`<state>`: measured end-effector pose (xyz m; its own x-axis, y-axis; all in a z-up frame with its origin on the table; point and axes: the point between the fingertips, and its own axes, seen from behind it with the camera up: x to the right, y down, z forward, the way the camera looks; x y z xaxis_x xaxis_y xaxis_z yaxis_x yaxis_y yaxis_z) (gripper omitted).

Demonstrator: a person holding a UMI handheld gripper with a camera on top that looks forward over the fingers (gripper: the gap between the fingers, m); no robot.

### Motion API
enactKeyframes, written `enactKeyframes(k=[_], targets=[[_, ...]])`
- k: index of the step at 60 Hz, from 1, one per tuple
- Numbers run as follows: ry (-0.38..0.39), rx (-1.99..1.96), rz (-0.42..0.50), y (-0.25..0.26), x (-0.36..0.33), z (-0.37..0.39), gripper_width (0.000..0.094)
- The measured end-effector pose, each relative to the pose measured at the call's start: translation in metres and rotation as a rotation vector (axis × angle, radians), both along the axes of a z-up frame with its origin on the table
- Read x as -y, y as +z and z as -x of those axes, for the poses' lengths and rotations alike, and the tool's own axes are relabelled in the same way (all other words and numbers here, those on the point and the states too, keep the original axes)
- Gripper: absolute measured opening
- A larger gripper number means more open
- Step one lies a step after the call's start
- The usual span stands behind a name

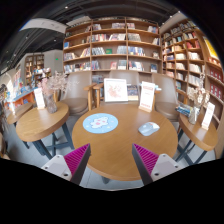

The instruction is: Arrange mouse

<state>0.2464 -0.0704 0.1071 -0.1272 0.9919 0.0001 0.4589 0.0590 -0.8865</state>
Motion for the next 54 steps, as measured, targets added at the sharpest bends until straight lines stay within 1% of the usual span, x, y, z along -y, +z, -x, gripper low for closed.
enactKeyframes(k=[7,8,9,18,25,37,44,54], targets=[[-0.064,0.006,-0.013,-0.004,-0.033,0.019,0.0856],[-0.073,0.008,-0.015,0.0,-0.028,0.009,0.0855],[-0.078,0.005,-0.017,-0.004,-0.047,0.025,0.0855],[-0.152,0.005,-0.022,-0.011,-0.101,0.05,0.0856],[-0.188,-0.001,-0.034,-0.016,-0.127,0.066,0.0861],[-0.197,0.002,-0.029,-0.032,-0.141,0.096,0.086],[-0.197,0.027,-0.005,-0.05,-0.145,0.114,0.0857],[-0.2,0.057,-0.006,-0.073,-0.151,0.14,0.086]])
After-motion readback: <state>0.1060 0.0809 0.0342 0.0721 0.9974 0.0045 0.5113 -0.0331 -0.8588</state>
